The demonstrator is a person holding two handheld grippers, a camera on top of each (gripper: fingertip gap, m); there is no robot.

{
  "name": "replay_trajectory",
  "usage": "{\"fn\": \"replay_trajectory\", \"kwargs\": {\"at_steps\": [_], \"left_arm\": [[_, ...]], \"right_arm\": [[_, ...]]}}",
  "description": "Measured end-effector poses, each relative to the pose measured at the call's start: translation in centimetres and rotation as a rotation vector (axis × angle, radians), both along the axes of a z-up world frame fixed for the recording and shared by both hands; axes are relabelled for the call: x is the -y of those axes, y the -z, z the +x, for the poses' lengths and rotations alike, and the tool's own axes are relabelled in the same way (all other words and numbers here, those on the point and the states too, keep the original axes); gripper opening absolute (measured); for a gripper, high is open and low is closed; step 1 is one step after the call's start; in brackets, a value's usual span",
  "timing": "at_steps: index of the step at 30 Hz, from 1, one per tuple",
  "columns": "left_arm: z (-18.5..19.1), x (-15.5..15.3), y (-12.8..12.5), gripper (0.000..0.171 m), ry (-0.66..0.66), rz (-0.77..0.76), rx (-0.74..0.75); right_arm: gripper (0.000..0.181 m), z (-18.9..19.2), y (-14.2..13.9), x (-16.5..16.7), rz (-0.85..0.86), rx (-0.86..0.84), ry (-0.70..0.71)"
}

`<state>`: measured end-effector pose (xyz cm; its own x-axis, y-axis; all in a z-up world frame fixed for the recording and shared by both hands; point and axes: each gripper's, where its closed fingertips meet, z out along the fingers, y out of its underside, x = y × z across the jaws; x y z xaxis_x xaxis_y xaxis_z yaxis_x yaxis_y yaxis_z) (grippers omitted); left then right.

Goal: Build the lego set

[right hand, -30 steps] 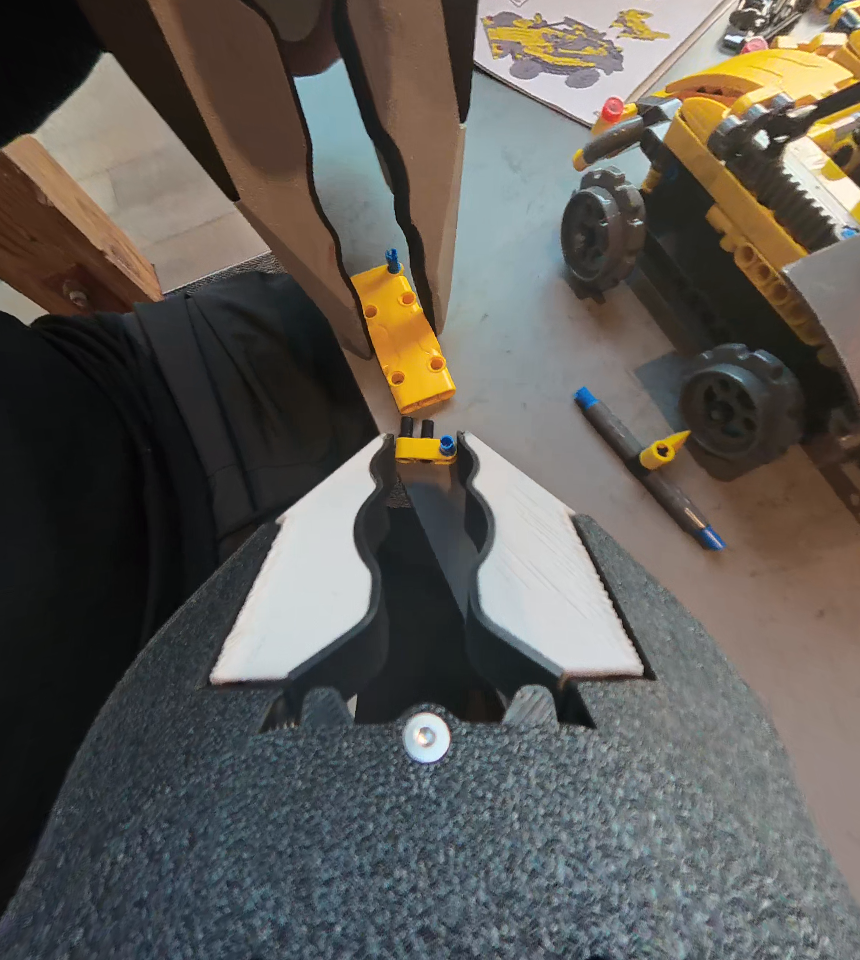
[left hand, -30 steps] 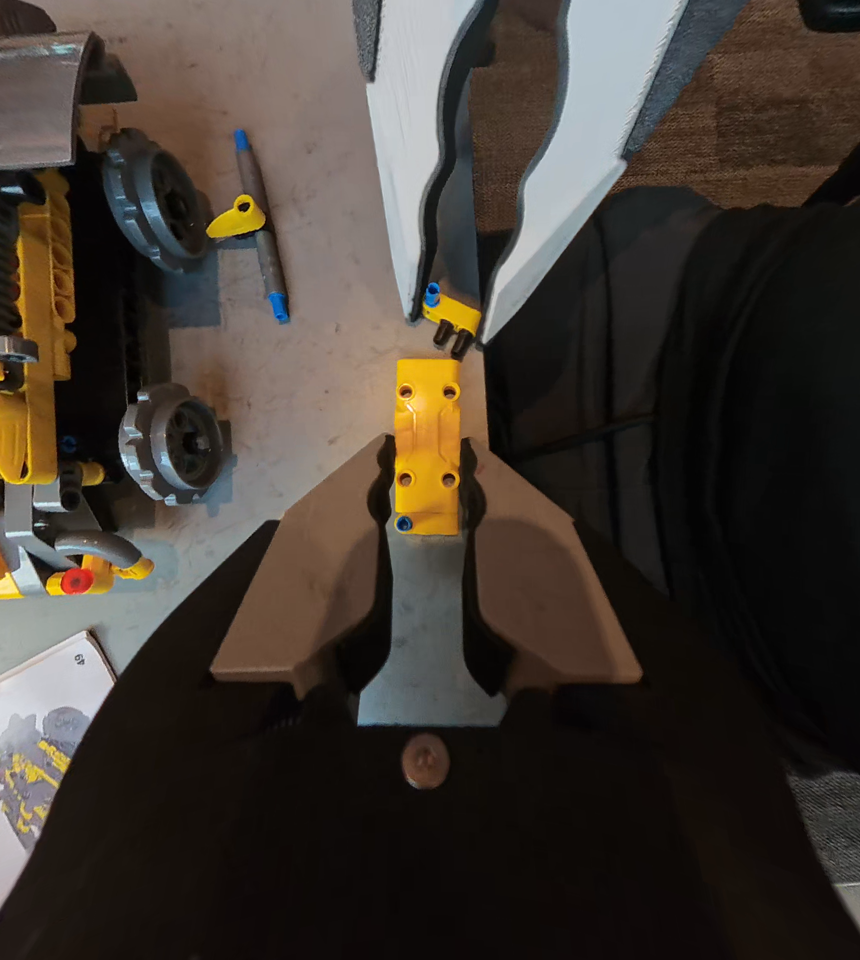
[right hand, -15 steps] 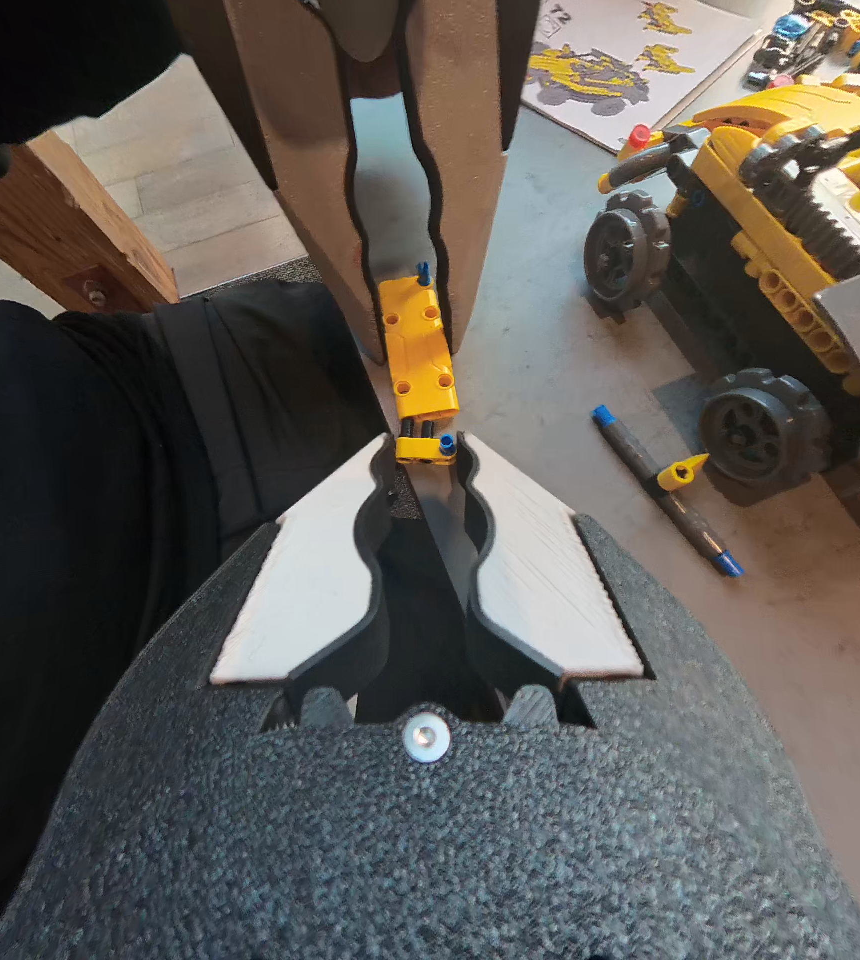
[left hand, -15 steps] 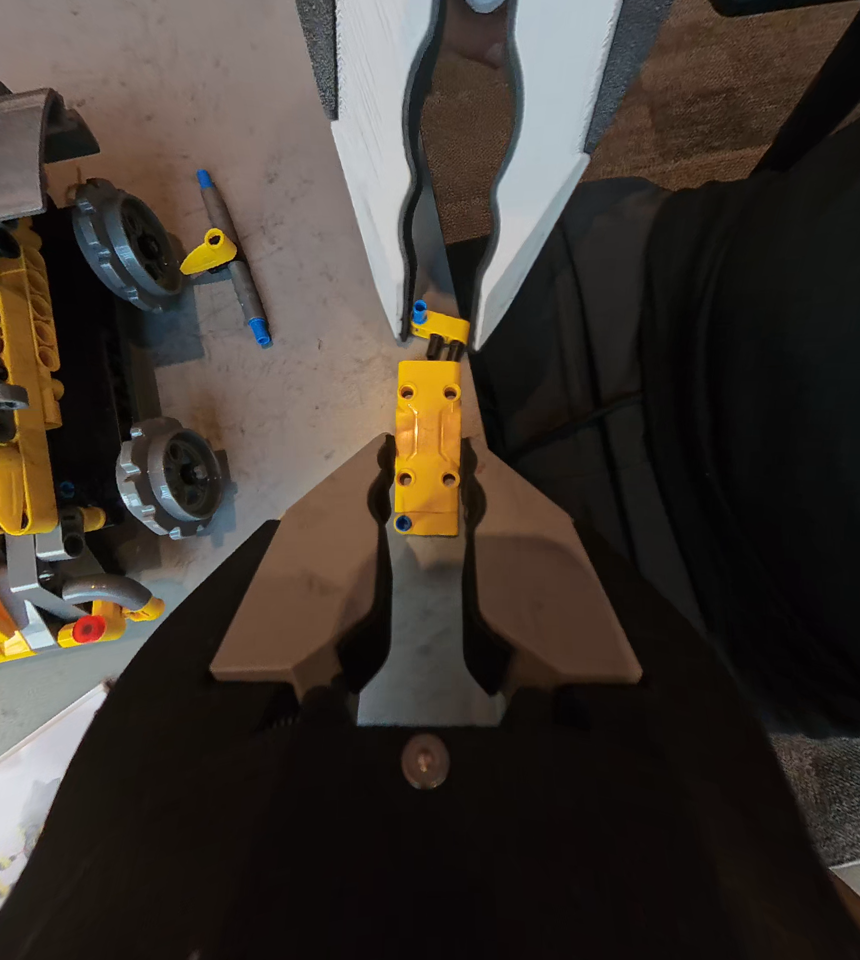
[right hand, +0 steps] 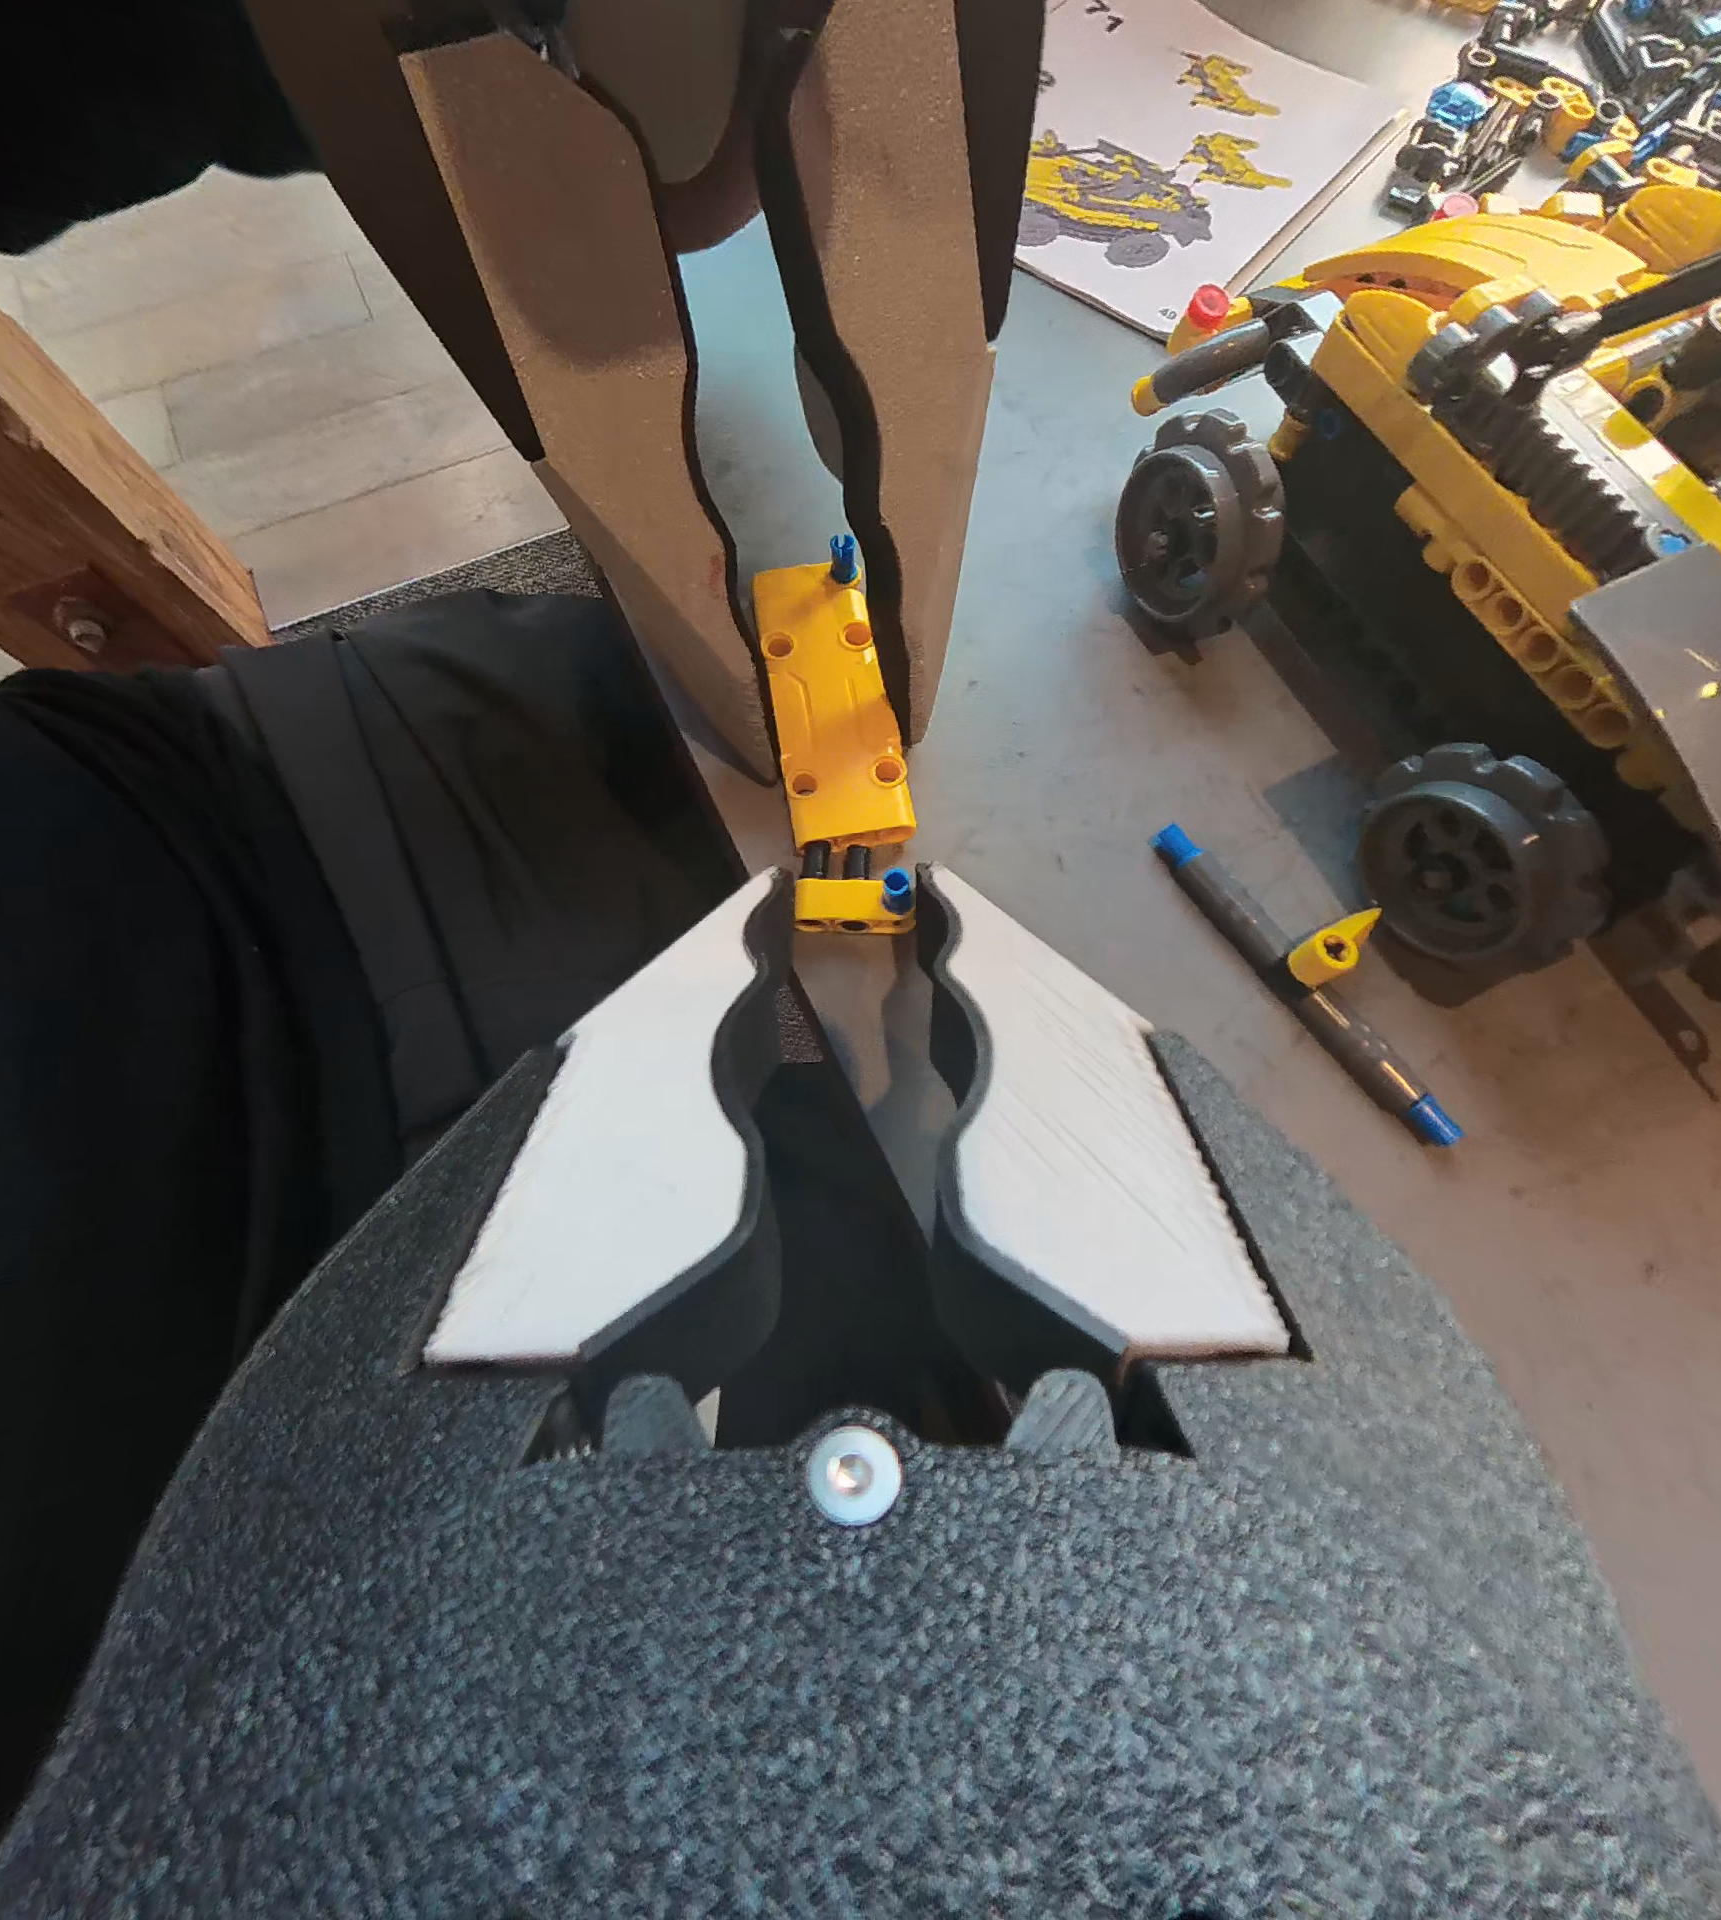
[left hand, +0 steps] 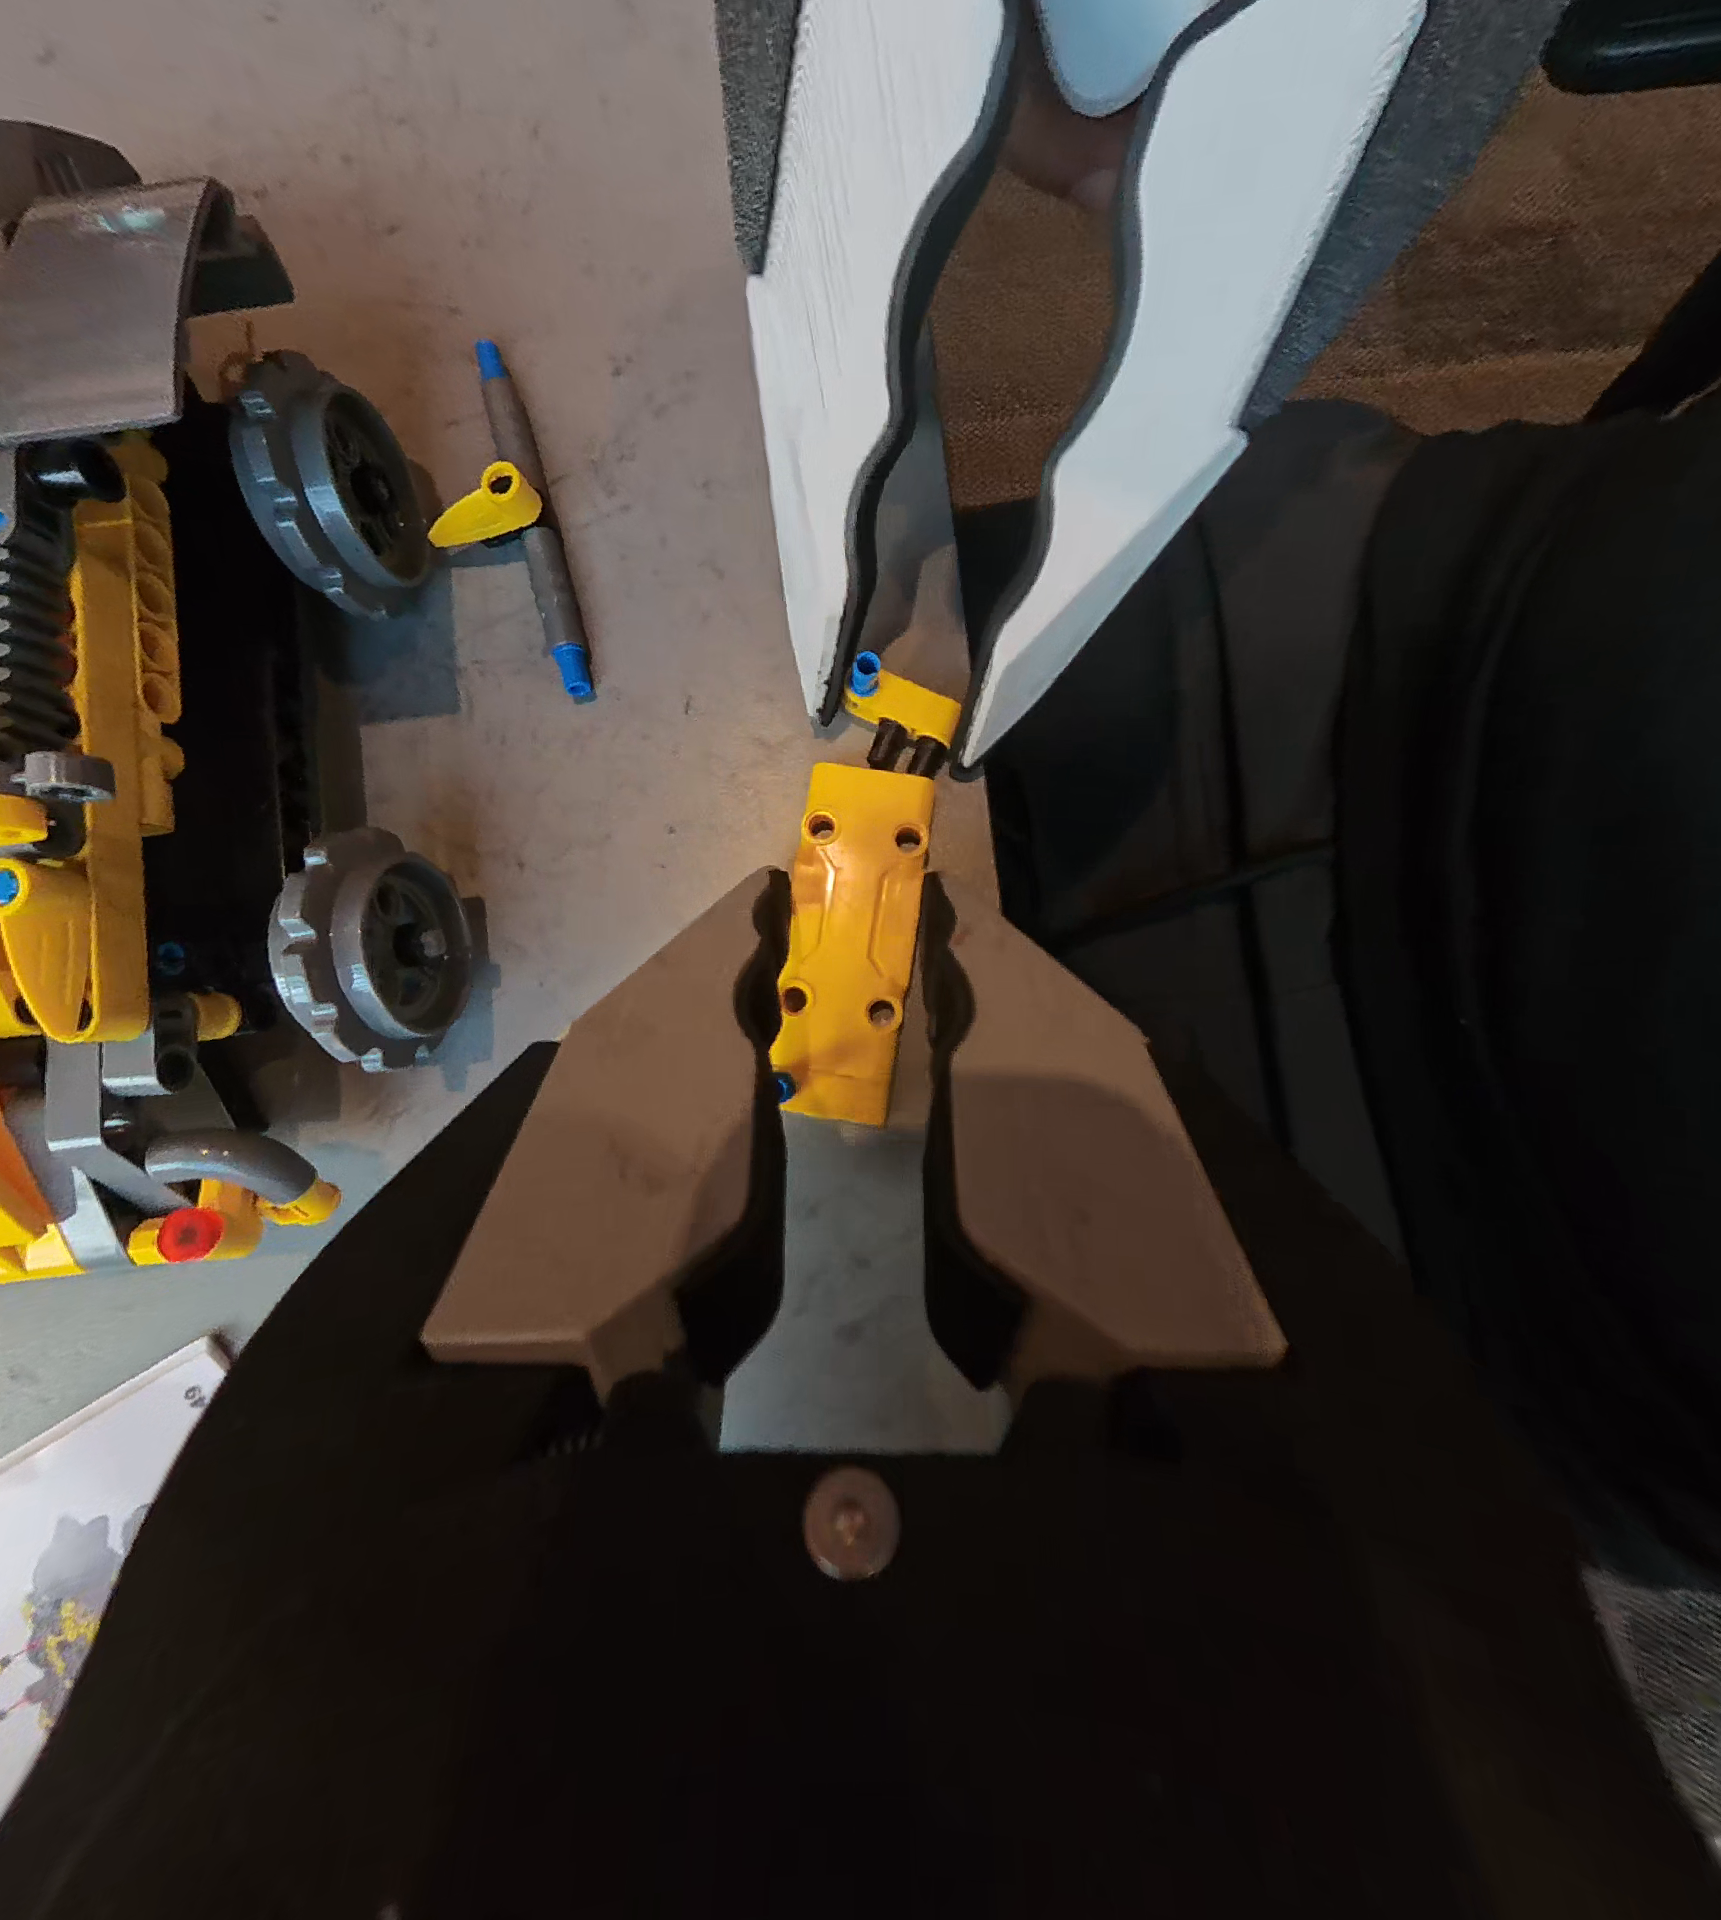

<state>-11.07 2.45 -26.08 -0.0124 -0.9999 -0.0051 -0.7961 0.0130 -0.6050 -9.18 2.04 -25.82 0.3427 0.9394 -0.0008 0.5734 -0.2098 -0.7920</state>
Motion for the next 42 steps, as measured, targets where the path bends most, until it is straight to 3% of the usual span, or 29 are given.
{"fn": "replay_trajectory", "kwargs": {"at_steps": [6, 12, 20, 24, 28, 35, 39, 42], "left_arm": [[0.0, 0.2, -0.1, 0.022, 0.062, 0.087, 0.015], [0.0, 0.4, -0.2, 0.022, 0.113, 0.163, -0.005], [-0.4, 0.6, -0.1, 0.022, 0.087, 0.09, 0.034], [-0.5, 0.6, -0.1, 0.022, 0.069, 0.071, 0.053], [-0.5, 0.6, -0.1, 0.022, 0.045, 0.049, 0.098], [-0.5, 0.5, -0.1, 0.022, -0.016, 0.013, 0.145], [-0.5, 0.4, -0.1, 0.023, -0.037, 0.007, 0.156], [-0.5, 0.4, -0.1, 0.022, -0.055, -0.001, 0.153]], "right_arm": [[0.023, -0.2, 0.0, 0.3, 0.048, 0.106, -0.089], [0.022, -0.5, 0.1, 0.4, -0.054, 0.123, -0.186], [0.021, -1.3, 0.1, 0.4, -0.032, 0.082, -0.255], [0.022, -1.3, 0.0, 0.4, 0.064, 0.052, -0.214], [0.024, -1.2, 0.0, 0.1, 0.033, 0.02, -0.159], [0.048, 0.0, -0.8, -0.3, -0.004, 0.002, -0.116], [0.023, 0.8, -0.5, 0.7, -0.021, 0.013, -0.116], [0.028, 0.6, 0.2, 0.7, -0.016, 0.042, -0.081]]}}
